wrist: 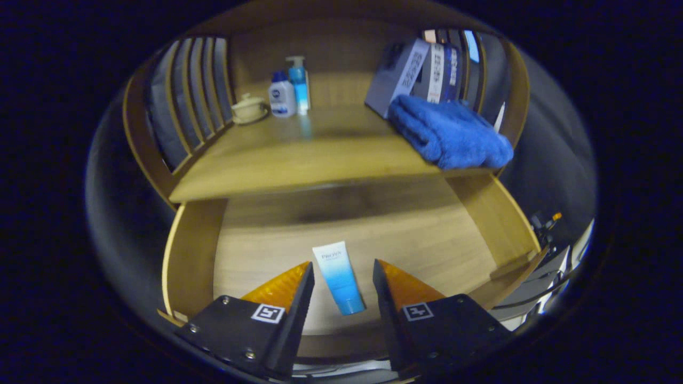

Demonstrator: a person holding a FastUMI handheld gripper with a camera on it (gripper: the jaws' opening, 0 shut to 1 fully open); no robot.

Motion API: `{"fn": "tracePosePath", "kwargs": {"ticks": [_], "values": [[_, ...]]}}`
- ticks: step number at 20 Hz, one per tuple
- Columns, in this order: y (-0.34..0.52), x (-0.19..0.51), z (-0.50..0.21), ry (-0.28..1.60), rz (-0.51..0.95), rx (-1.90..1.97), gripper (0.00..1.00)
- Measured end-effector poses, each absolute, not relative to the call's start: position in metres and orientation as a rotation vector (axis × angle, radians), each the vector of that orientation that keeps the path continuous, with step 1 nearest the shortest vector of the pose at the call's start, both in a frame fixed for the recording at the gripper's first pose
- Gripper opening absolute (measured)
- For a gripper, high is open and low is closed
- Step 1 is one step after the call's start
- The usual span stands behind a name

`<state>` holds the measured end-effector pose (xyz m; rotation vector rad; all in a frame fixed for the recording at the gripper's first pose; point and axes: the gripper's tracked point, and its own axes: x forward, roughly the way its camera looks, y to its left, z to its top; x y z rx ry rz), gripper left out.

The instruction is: Pull open the drawer, take out the items inside it, and place them on the countertop above the cabinet.

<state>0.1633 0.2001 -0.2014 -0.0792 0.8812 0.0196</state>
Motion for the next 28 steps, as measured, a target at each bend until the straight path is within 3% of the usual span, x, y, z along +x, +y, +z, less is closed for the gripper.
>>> {"fn": "tracePosePath", "kwargs": {"ticks": [13,17,18,20,21,22,28], "values": [[0.201,0.141,-0.277,1.222,0.039,-0.059,0.69],[0.194,0.145,-0.278,1.22,0.01,-0.063,0.69],[0.19,0.145,-0.281,1.213,0.005,-0.089,0.65],[0.188,0.145,-0.277,1.192,0.01,-0.108,0.42],[0.189,0.148,-0.272,1.171,0.019,-0.111,0.42],[0.189,0.149,-0.274,1.163,0.026,-0.115,0.36],[0.194,0.158,-0.247,1.006,0.073,-0.09,0.37]]}}
